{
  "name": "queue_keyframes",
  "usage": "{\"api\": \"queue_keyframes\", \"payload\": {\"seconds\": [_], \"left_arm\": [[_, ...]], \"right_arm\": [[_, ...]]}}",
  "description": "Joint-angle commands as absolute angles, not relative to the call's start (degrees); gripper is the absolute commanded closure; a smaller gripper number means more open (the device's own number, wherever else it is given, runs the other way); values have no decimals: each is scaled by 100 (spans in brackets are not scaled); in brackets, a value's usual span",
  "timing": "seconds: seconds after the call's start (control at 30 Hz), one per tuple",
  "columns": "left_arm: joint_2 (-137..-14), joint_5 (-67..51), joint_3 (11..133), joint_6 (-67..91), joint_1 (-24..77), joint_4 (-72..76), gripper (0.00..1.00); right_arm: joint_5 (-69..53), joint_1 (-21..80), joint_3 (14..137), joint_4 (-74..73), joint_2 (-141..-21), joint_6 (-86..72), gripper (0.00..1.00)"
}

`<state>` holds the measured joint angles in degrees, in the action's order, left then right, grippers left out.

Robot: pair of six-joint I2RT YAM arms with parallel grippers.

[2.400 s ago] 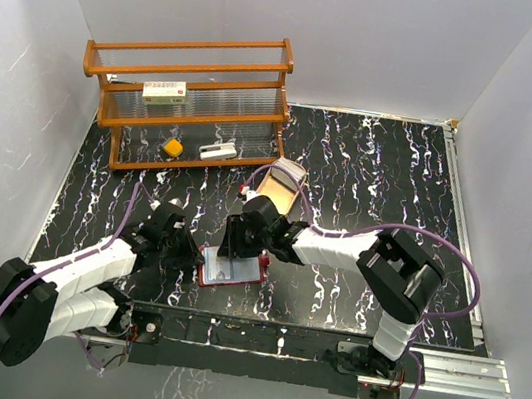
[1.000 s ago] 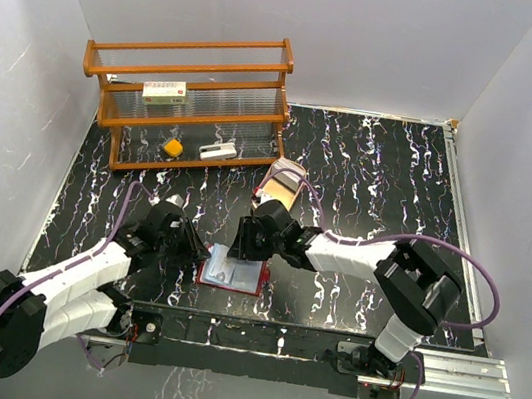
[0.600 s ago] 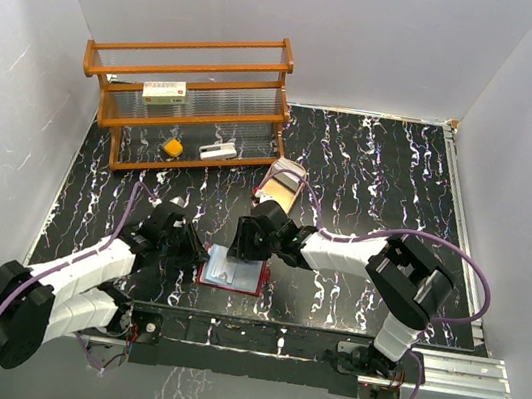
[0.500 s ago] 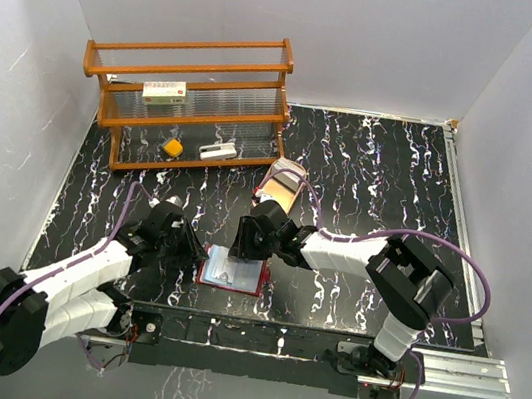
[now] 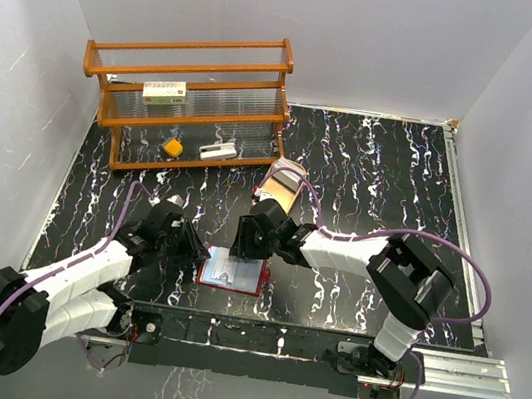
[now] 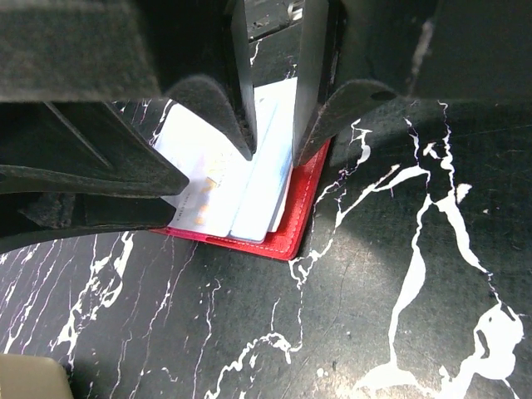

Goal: Put the credit cards into the card holder
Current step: Insert the credit card into the card holder.

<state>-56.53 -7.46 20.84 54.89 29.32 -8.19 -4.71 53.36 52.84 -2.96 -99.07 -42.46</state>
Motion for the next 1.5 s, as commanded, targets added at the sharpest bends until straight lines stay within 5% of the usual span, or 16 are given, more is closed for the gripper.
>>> {"api": "queue_keyframes", "payload": {"seconds": [0.0, 1.47], "left_arm": [[-5703, -985, 1900, 5511, 2918, -494, 76], [-5458, -1331, 1417, 5866, 2918, -92, 70]], "right_arm": [[-626, 5363, 5427, -113, -9937, -4358, 64], [-876, 5558, 5099, 216, -9684, -5482, 59]]}}
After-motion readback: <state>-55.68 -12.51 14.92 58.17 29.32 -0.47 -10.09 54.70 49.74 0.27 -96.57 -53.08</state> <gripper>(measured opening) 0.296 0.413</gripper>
